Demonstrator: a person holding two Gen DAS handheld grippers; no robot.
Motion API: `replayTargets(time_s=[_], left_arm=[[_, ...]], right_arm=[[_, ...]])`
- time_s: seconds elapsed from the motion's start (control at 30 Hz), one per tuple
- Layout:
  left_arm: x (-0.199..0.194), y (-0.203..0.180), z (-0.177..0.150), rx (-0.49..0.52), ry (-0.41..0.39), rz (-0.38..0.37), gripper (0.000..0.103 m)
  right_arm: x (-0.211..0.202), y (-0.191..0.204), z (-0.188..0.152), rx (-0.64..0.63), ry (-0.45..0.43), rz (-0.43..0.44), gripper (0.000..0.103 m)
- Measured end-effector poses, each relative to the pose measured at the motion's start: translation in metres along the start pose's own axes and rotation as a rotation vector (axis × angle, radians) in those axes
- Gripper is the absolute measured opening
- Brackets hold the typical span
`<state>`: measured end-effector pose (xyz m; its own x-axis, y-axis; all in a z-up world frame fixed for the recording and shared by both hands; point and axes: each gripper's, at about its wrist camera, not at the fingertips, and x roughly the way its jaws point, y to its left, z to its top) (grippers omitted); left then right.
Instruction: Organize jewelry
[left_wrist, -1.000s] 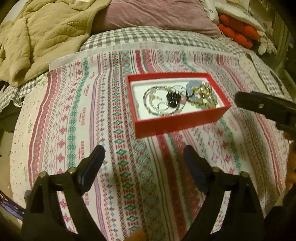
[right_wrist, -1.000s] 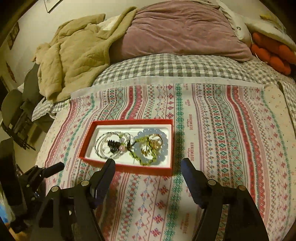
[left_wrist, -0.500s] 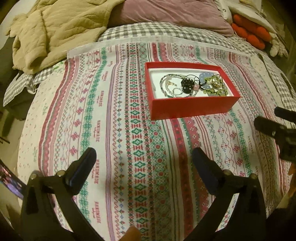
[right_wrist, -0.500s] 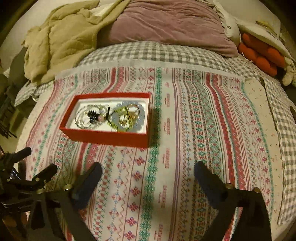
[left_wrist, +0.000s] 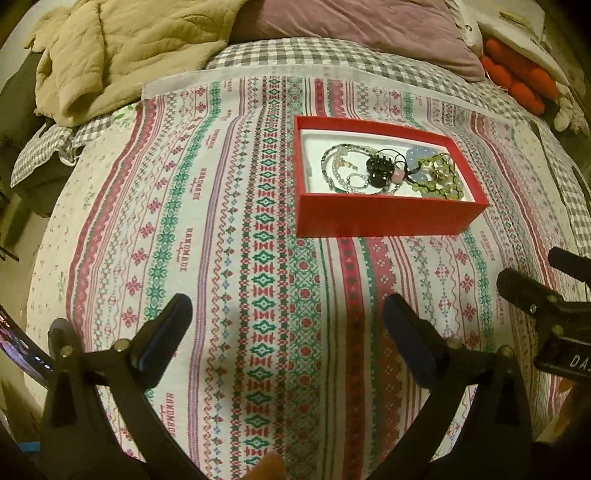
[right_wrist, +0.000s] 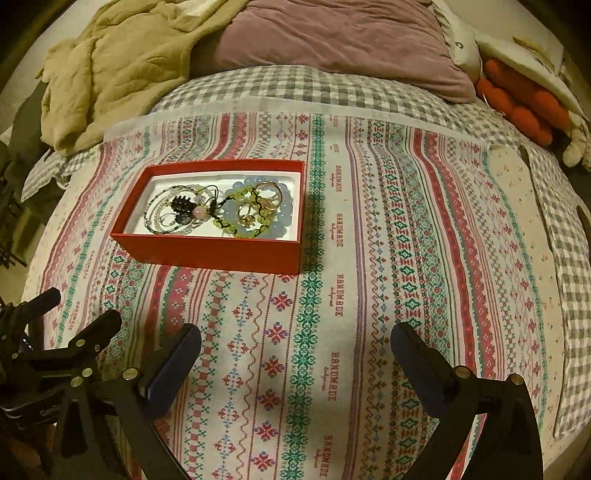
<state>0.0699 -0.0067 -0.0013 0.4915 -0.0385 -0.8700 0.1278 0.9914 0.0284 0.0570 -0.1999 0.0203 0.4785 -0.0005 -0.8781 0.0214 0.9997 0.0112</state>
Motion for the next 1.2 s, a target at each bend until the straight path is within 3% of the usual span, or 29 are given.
replayTargets(time_s=[1.2], left_arm=[[0.0022, -0.0012, -0.0017, -0.005, 0.009, -0.004, 0.102]], right_arm=[[0.0062, 0.0012, -0.0013, 0.010, 0.032, 0.005, 0.103]])
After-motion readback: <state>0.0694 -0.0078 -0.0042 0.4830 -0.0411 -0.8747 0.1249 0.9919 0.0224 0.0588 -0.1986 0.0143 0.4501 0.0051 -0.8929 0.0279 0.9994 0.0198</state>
